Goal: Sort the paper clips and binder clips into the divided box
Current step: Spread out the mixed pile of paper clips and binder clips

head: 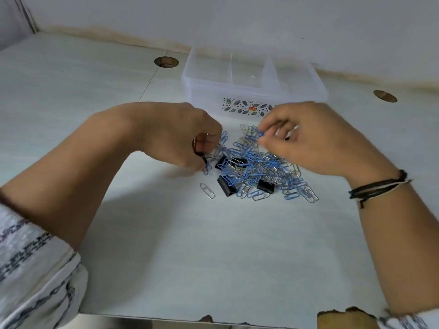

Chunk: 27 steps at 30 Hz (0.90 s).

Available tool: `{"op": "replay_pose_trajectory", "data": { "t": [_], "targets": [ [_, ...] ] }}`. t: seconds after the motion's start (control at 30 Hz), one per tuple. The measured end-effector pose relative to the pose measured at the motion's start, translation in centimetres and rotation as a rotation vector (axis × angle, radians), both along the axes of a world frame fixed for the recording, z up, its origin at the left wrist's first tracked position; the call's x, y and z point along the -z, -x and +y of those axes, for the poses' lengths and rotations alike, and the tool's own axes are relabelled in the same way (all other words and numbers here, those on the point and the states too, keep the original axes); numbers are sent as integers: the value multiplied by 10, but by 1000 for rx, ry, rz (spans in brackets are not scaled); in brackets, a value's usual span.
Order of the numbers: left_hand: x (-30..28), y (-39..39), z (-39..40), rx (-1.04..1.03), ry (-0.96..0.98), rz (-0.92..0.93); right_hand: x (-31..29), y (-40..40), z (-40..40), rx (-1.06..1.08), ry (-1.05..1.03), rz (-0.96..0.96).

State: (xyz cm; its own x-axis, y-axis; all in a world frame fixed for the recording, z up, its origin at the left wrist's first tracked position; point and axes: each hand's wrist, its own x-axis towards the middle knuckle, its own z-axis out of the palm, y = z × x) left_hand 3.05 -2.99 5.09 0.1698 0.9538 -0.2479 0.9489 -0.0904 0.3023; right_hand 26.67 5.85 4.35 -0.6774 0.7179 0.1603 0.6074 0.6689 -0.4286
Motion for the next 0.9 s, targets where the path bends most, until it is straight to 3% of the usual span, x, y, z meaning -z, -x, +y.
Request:
{"op": "replay_pose_trajectory", "data": {
  "t": [0.13,0.27,0.43,0.57,0.73,0.9],
  "targets": [
    [-7,13,-1,-45,-40,-175,15,18,-14,-206,54,-131],
    [-12,21,-1,-91,-113,-273,22,24,-15,-262,45,-220],
    [-8,37,5,-165,-245,-51,19,20,-15,-246,135,-216],
    [-2,51,6,-212,-184,80,13,11,-11,-259,133,-238],
    [2,50,9,-143,-209,64,6,3,-10,-276,153,-332],
    [2,21,6,21,-265,-138,7,2,-10,-239,125,-313]
  ]
}}
